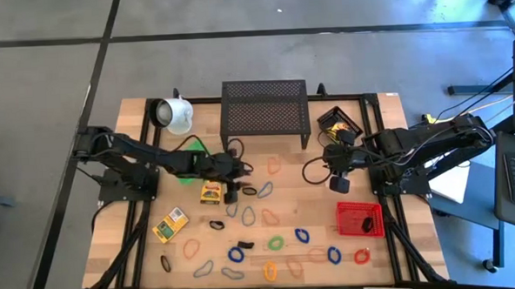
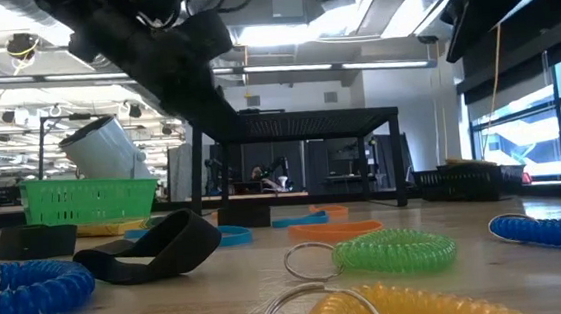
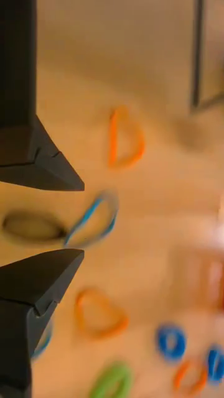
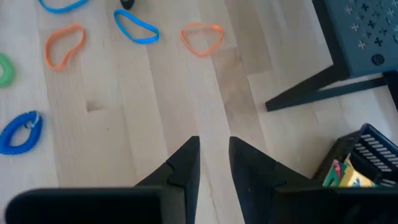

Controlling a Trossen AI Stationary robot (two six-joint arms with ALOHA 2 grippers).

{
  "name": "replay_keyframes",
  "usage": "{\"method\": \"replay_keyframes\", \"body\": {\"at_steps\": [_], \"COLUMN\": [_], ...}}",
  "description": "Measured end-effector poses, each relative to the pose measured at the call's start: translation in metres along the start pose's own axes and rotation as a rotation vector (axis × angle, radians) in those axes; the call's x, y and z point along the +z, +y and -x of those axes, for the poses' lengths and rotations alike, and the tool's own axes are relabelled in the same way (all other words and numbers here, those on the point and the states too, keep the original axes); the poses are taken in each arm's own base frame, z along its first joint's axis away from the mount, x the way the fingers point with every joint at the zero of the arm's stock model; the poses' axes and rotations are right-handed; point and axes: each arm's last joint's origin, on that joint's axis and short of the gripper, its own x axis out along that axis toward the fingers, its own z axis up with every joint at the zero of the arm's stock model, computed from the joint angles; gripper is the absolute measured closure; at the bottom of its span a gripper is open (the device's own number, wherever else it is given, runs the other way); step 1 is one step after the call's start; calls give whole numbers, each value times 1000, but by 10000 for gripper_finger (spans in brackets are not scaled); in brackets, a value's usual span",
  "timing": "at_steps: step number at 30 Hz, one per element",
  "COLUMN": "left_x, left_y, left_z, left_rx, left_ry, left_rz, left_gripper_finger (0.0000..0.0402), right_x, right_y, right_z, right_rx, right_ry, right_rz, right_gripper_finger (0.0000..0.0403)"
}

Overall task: Pick & Place Office Desk Supplies
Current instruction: Put the black rubber band into the red bin

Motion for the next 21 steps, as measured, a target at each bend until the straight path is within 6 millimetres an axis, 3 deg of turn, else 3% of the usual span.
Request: {"method": "replay_keyframes", "body": {"at_steps": [6,21], "left_x": [-14,-45], "left_y": [-5,-8], "left_z": [-16,-51], "left_rx": [-115,-55], "left_ry": [95,213], "left_rz": [46,-39], "left_gripper_finger": [244,251], "right_x": [3,3], "right_y": [1,1], "right_z": [0,0], "right_rx": [9,11], "right_ry": [-26,-25], "right_rz": [-10,-138], "right_gripper_finger": [316,315]}}
